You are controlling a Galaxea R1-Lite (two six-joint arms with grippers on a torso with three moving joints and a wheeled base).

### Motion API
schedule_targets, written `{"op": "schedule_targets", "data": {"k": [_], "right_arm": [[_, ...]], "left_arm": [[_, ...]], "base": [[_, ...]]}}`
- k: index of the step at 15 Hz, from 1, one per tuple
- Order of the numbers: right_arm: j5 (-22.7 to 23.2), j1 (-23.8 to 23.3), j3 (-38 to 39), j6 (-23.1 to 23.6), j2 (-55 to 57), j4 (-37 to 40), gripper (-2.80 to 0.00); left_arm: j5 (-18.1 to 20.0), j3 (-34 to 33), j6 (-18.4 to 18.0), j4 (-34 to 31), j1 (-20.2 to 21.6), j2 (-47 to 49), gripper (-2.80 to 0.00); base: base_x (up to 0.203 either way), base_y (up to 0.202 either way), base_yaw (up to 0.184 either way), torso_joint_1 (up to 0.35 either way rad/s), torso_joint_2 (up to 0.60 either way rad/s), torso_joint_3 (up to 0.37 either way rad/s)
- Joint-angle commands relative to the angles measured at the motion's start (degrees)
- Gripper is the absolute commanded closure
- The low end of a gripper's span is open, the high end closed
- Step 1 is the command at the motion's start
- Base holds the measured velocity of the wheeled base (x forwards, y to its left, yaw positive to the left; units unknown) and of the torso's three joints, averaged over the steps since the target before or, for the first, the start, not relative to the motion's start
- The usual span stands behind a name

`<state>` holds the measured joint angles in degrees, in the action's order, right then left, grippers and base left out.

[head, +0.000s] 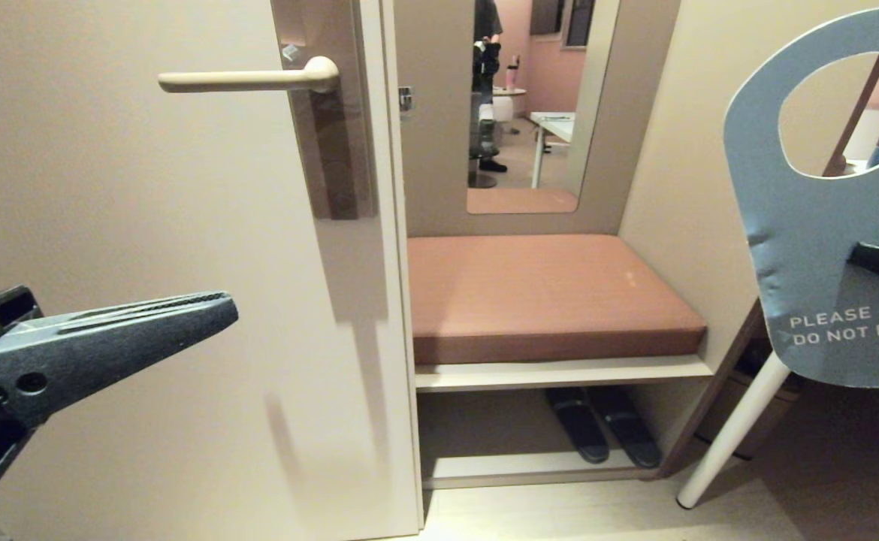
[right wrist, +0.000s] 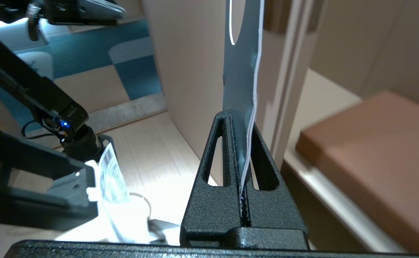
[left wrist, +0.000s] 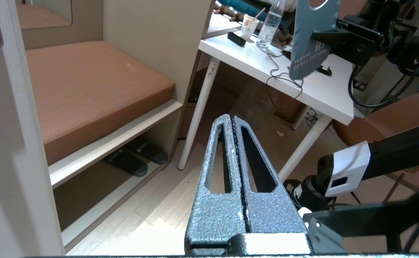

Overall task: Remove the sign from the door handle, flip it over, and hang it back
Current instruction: Hand it to the other hand

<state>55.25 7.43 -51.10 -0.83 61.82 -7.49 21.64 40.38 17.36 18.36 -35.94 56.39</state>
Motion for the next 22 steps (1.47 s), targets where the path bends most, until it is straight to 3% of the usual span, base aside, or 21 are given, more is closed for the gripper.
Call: {"op": "schedule_targets", "data": {"k": [1,5,6,10,13,14,22], "right_arm": [[0.33,1.83,-0.14,-0.36,4.3,-3.94,0.0],[0.2,6.21,0.23,-16.34,9.52,-23.67,0.0],[0.15,6.48,0.6,-17.99,11.12,-27.16,0.0],[0.15,8.85,0.92,-19.3,15.36,-31.52,0.0],[0.19,11.1,0.91,-19.3,17.4,-33.23,0.0],[0.14,11.4,0.95,-19.3,18.3,-34.84,0.0],[0.13,16.06,0.69,-20.53,19.97,-36.62,0.0]], "left_arm": [[0.16,1.34,0.22,0.19,-0.07,2.39,0.0],[0.16,2.66,0.27,1.2,-0.76,5.63,0.0],[0.16,3.05,0.3,2.59,-0.8,6.92,0.0],[0.16,7.69,3.65,7.44,-3.81,12.37,0.0],[0.13,7.52,3.56,7.57,-6.28,13.35,0.0],[0.16,7.52,3.4,7.41,-6.85,13.48,-2.8],[1.46,7.35,1.54,10.04,-10.7,16.02,-2.8]], "base": [[0.0,0.0,0.0,0.0,0.0,0.0],[0.0,0.0,0.0,0.0,0.0,0.0],[0.0,0.0,0.0,0.0,0.0,0.0],[0.0,0.0,0.0,0.0,0.0,0.0],[0.0,0.0,0.0,0.0,0.0,0.0],[0.0,0.0,0.0,0.0,0.0,0.0],[0.0,0.0,0.0,0.0,0.0,0.0]]}}
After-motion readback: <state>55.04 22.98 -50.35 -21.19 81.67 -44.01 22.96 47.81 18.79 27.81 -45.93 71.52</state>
